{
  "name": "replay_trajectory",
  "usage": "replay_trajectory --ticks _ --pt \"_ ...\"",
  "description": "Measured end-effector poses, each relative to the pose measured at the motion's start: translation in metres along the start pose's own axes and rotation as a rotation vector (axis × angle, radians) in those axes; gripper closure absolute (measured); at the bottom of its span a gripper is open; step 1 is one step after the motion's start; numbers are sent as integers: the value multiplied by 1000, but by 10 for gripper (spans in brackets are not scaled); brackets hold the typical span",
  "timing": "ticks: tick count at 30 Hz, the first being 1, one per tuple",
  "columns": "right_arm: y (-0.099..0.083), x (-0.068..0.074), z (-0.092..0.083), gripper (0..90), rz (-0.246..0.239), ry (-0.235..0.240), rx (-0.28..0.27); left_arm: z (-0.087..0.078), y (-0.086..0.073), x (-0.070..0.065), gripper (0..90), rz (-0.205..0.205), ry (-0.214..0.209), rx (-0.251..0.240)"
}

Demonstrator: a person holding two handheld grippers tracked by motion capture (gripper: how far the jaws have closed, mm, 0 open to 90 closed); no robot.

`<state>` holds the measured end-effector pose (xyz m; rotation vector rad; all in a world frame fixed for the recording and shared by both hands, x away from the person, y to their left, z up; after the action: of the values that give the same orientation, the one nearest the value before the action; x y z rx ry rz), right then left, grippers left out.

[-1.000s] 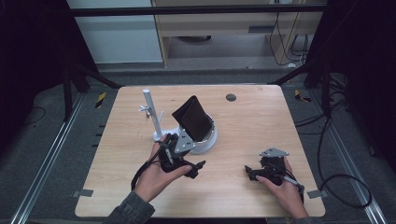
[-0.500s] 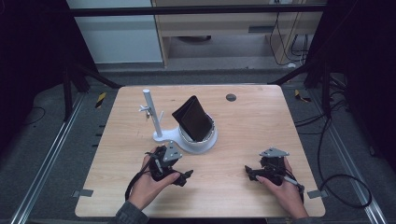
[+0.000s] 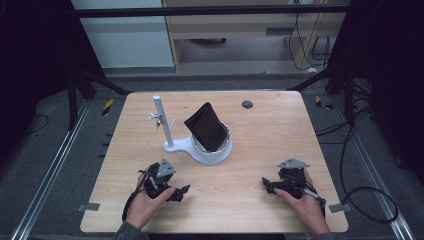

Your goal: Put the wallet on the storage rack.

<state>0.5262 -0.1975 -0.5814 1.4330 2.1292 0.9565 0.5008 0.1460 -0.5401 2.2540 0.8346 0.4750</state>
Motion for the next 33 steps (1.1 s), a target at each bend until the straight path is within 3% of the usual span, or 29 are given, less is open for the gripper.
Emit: replay_trajectory --ticks 14,27,33 --pt "0 0 0 29 0 0 0 -4 -42 48 66 -76 119 18" --pt "0 0 0 29 -2 2 0 -1 -57 72 65 -165 136 9" --pt "0 0 0 29 -3 3 0 2 -62 80 57 -181 146 11"
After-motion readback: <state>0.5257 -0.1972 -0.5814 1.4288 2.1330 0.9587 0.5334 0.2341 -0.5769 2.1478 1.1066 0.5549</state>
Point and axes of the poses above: each handheld gripper's, and its own axes: z roughly forward along the jaws, y roughly out of its top, x roughly to its left, the point moved 10 cm from there along z, roughly forward along the jaws, and after that the axes turned 4 degrees about z, right-handed, at the moved point
